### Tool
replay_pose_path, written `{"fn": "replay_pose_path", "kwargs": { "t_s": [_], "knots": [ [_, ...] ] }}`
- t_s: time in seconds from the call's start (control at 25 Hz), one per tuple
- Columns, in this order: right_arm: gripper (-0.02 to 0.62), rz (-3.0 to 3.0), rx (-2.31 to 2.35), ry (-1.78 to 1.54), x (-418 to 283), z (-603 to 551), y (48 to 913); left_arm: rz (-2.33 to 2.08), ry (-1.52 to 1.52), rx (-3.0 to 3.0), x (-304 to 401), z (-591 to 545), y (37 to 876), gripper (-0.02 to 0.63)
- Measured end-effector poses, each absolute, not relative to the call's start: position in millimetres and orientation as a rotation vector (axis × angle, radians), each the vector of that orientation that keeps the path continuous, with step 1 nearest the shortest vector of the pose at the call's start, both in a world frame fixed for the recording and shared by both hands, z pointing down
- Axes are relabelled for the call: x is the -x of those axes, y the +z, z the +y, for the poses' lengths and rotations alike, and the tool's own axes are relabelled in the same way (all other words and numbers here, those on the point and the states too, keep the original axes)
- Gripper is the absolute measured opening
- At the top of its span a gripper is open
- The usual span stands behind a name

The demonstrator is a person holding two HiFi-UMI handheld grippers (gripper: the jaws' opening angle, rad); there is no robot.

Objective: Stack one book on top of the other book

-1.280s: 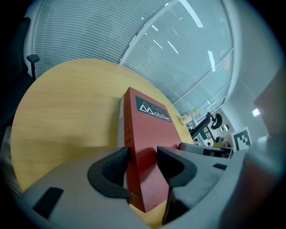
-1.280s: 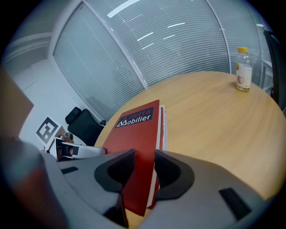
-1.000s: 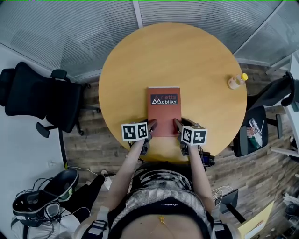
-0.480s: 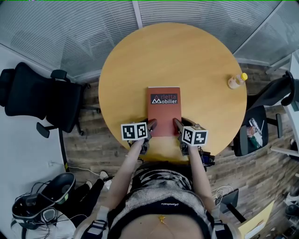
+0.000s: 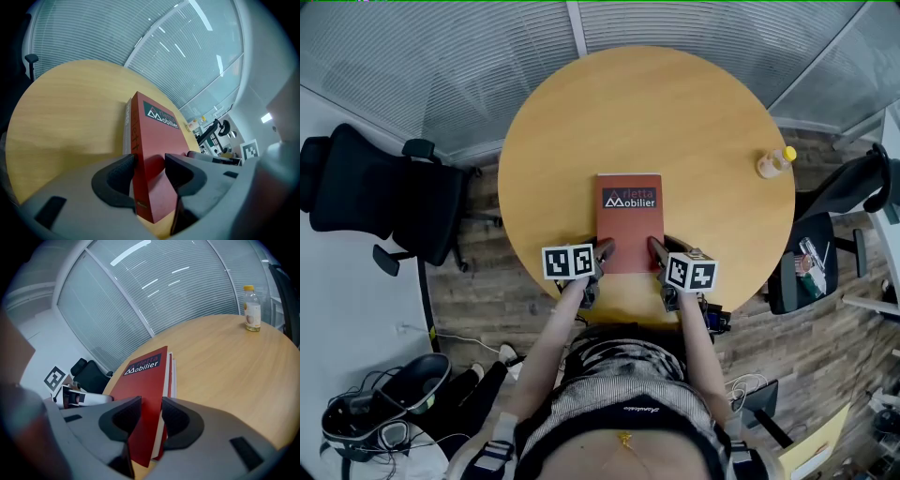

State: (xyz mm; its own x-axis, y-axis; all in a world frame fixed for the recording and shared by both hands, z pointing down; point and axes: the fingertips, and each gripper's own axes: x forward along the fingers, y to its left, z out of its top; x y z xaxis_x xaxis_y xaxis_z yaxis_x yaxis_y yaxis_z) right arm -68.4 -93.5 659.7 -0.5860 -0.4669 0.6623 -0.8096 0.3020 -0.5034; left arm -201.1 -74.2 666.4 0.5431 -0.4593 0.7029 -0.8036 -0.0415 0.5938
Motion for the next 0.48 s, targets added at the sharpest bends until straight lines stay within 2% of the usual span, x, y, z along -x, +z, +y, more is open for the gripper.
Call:
{"fn": "replay_pose_path", "kwargs": {
  "t_s": [0.48],
  "knots": [
    [0.147,-2.229,-1.119,1.064,66,-91,645,-1.129,0.379,-1.7,210,-75,656,0.219]
  ]
}}
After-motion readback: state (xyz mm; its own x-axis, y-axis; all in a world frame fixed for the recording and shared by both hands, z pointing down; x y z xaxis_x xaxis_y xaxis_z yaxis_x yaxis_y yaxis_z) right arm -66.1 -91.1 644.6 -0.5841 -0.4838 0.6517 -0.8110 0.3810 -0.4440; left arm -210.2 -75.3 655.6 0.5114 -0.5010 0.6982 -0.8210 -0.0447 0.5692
